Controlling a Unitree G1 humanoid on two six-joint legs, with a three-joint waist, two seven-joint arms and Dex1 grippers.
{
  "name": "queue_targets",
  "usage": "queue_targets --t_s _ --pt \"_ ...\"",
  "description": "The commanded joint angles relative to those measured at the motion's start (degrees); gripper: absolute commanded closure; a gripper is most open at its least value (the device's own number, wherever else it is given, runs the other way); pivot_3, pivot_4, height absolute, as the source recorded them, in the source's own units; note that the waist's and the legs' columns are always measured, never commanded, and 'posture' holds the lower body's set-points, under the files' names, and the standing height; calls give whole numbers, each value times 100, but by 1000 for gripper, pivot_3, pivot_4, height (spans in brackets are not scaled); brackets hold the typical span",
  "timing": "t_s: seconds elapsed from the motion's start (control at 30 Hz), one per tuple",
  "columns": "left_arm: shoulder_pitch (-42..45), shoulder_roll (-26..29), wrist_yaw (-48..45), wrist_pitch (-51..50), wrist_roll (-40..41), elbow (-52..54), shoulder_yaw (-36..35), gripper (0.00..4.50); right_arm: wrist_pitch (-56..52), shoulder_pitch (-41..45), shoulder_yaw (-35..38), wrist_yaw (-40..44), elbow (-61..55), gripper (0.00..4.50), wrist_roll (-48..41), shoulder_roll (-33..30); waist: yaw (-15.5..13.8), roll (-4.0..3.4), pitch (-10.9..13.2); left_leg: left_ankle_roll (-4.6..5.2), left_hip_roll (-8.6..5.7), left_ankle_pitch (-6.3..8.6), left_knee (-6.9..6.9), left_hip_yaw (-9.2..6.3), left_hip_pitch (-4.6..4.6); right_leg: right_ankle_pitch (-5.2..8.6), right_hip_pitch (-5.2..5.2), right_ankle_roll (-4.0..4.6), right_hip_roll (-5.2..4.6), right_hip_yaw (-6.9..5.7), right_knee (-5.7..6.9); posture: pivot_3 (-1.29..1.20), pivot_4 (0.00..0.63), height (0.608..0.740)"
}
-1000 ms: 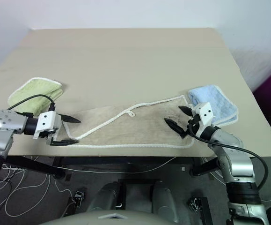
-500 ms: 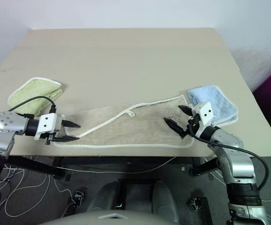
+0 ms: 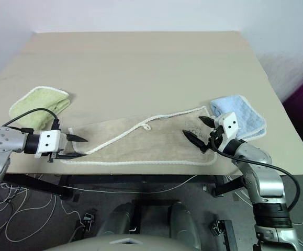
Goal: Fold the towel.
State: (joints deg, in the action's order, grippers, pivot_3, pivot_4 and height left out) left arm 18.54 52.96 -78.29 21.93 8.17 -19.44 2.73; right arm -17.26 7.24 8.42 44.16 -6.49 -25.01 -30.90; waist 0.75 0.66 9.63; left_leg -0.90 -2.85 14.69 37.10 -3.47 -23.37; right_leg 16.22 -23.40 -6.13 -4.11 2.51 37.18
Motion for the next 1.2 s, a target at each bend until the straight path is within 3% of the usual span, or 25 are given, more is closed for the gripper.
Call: queue_targets --t_s 0.03,0.13,0.23,0.97,1.1,1.2 --pt "45 74 -40 155 18 -6 -40 2145 17 85 78 4 -125 0 -61 -20 0 0 0 0 0 0 0 0 0 0 0 0 0 0 0 0 150 740" --pt "21 108 -89 140 30 12 -39 2664 23 77 92 3 -124 0 -60 -28 0 0 0 0 0 0 0 0 0 0 0 0 1 0 1 0 150 740" --pt "-33 154 -194 72 74 125 -25 3610 34 83 98 -2 -111 0 -53 -29 0 0 0 0 0 0 0 0 0 0 0 0 1 0 0 0 150 740" --pt "-63 219 41 630 -380 -379 110 3610 84 127 97 23 -40 0 -19 -44 3 -2 -2 0 0 0 1 0 3 0 1 0 2 0 3 0 150 740" --pt "3 165 128 483 -249 -324 50 4480 91 135 95 36 -34 0 -12 -52 3 -2 -1 0 0 0 1 0 3 0 2 0 2 0 3 0 150 740" --pt "-2 158 76 342 -73 -196 13 4480 97 147 102 56 -12 0 -10 -66 3 -2 -1 0 0 0 1 0 2 0 2 0 3 -1 3 0 150 740"
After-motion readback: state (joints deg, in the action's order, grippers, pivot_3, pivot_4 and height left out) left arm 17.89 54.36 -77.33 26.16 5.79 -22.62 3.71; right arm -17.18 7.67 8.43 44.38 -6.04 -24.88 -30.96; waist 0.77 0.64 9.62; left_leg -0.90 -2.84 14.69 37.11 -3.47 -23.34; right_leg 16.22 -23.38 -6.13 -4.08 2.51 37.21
